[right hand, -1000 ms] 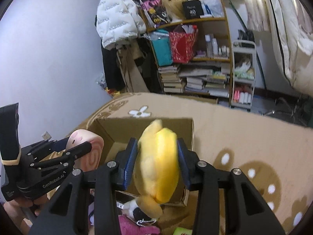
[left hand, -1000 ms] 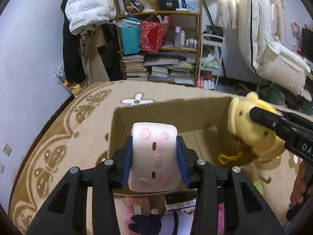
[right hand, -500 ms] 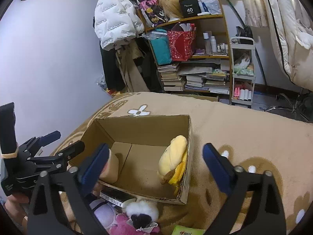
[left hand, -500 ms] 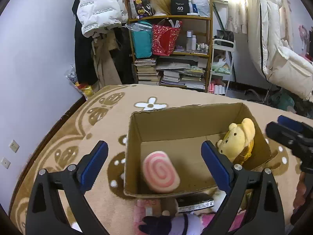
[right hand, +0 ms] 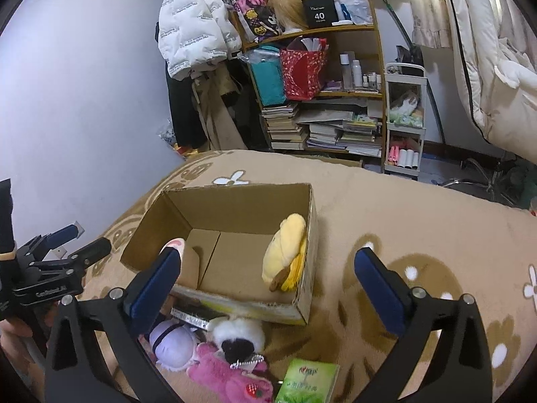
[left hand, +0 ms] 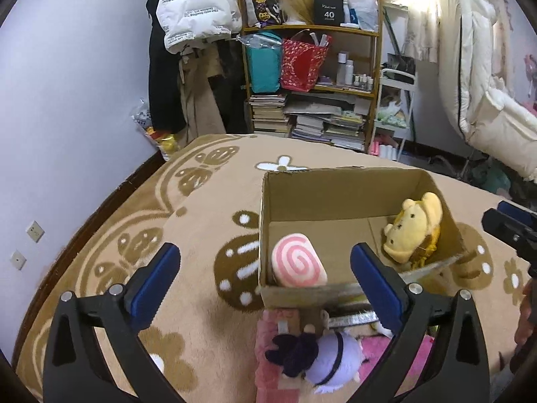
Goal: Organize soft objects
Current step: 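Open left tool dropping roll-cake plush in box while right tool releases Pooh, then withdraw both tools from the box back toward the remaining toys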
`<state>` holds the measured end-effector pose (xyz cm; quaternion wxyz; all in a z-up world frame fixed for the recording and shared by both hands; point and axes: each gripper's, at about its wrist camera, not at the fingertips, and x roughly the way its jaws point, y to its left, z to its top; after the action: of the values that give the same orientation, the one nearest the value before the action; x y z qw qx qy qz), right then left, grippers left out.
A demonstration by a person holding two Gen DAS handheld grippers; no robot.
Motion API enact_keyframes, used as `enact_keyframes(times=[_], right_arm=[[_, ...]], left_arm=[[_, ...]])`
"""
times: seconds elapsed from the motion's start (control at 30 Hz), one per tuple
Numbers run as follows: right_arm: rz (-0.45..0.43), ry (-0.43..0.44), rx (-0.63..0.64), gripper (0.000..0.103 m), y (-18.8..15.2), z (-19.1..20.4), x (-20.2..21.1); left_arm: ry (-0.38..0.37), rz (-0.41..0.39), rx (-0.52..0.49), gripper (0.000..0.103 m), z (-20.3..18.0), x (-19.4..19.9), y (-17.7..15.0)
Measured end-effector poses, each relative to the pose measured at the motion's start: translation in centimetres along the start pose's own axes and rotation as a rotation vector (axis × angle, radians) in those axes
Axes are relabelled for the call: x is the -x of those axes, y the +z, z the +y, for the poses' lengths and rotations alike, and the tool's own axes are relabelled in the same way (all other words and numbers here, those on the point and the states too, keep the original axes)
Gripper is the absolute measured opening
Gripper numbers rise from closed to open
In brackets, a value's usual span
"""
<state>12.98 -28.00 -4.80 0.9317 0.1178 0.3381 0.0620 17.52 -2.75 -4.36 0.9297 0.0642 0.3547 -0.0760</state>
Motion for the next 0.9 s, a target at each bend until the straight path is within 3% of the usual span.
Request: enact_keyframes(times=[0.37,0.9], right_arm=[[0.029,-0.013,-0.027,0.103,-1.7,0.1,1.8],[0.108,0.019,-0.044,0.103,-4.0,0.1,1.0]], left_arm=[[-0.056,0.059,0.027,0.101,0.4,2.3,-2.6],[-0.067,0.144,0.111,0.101,1.1,2.5,-5.0]])
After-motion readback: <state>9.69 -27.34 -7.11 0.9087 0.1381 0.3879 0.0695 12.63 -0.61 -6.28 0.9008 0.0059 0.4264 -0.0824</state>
